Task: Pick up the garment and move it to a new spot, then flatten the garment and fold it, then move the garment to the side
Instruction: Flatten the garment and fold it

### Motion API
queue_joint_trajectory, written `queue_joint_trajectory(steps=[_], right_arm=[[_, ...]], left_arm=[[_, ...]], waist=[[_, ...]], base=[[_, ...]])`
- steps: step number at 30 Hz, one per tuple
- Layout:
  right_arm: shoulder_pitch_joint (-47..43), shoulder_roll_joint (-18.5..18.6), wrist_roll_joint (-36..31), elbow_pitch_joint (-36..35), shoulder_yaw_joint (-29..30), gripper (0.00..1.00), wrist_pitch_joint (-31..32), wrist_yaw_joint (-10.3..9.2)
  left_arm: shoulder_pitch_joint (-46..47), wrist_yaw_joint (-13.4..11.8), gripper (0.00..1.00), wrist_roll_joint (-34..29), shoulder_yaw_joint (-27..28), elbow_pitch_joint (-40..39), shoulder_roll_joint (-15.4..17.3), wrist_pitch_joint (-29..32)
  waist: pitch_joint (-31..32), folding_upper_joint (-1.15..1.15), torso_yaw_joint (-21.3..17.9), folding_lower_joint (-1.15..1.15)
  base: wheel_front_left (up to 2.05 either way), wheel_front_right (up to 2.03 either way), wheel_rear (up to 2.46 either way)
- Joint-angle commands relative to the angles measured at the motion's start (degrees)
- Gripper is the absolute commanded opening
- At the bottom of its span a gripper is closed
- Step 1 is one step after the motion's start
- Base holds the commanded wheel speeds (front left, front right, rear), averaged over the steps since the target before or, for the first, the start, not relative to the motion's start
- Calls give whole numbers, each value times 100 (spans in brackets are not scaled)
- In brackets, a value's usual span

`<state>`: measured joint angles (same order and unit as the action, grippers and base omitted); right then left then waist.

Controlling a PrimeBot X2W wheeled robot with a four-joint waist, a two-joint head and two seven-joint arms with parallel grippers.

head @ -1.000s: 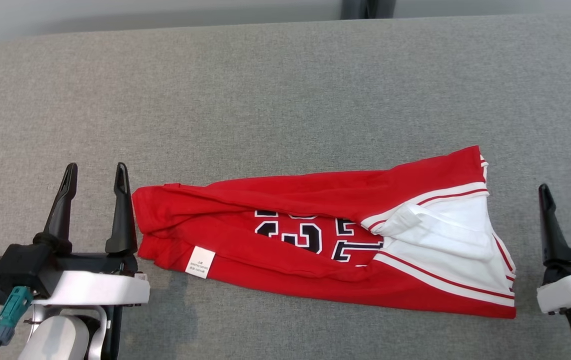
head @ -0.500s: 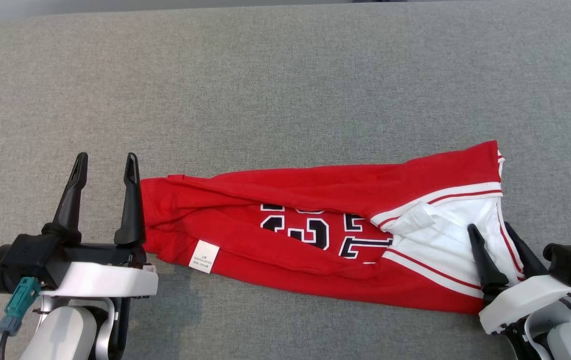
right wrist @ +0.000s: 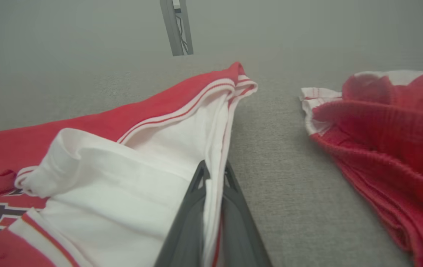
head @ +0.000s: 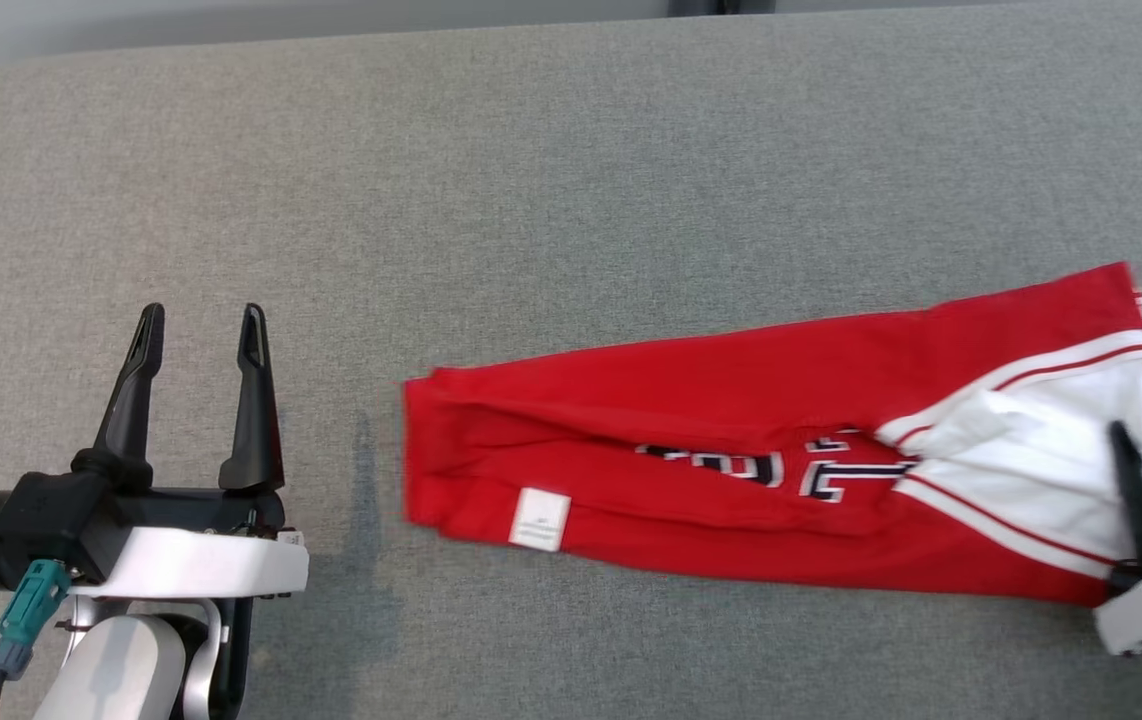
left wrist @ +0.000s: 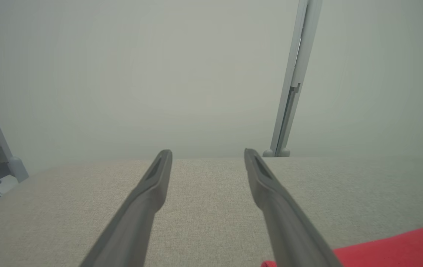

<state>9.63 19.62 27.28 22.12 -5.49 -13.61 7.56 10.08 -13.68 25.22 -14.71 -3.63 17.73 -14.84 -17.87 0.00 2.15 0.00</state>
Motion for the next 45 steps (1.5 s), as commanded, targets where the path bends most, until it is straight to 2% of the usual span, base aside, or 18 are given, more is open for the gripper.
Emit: queue_joint_trajectory(steps=[1, 6, 14, 21, 24, 27, 32, 37, 42, 45], right_arm=[[-77, 135, -39, -31, 165, 0, -65, -14], [-133, 236, -67, -146, 398, 0, -18, -13], [53, 64, -85, -1095, 89, 0, 293, -9], [385, -379, -213, -2668, -741, 0, 1143, -9], [594, -680, -295, -2967, -1314, 0, 1480, -9], [832, -1027, -336, -2863, -1922, 0, 1677, -9], [1199, -1503, -204, -2167, -2731, 0, 1540, -9], [1500, -1647, -80, -1259, -3116, 0, 1191, -9], [1828, -1648, 369, -732, -3541, 2, 797, -8], [1997, -1655, 574, -622, -3725, 100, 565, -8]], left_arm=[[-13, -22, 100, -2, 18, -28, 54, -3], [4, -29, 100, 3, -4, -38, 72, 10], [-31, -29, 100, 38, -32, -29, 89, 24], [6, -13, 100, 60, -80, -61, 92, 61], [93, 26, 100, 64, -135, -56, 65, 78], [146, 58, 100, 66, -172, -15, 34, 65], [284, 160, 100, 76, -245, 108, -87, 26], [427, 263, 100, 55, -341, 277, -213, 9], [559, 365, 100, 11, -386, 433, -320, -19], [613, 417, 100, -9, -382, 514, -352, -28]], waist=[[19, 0, -31, 0], [55, 0, -78, 0], [149, 0, -143, 0], [185, 0, -162, 0], [151, 0, -111, 0], [93, 0, -20, 0], [-29, 0, 204, 0], [-173, 0, 395, 0], [-302, 0, 470, 0], [-340, 0, 450, 0]], base=[[0, 0, 0], [0, 0, 0], [0, 0, 0], [0, 0, 0], [0, 0, 0], [0, 0, 0], [0, 0, 0], [0, 0, 0], [0, 0, 0], [0, 0, 0]])
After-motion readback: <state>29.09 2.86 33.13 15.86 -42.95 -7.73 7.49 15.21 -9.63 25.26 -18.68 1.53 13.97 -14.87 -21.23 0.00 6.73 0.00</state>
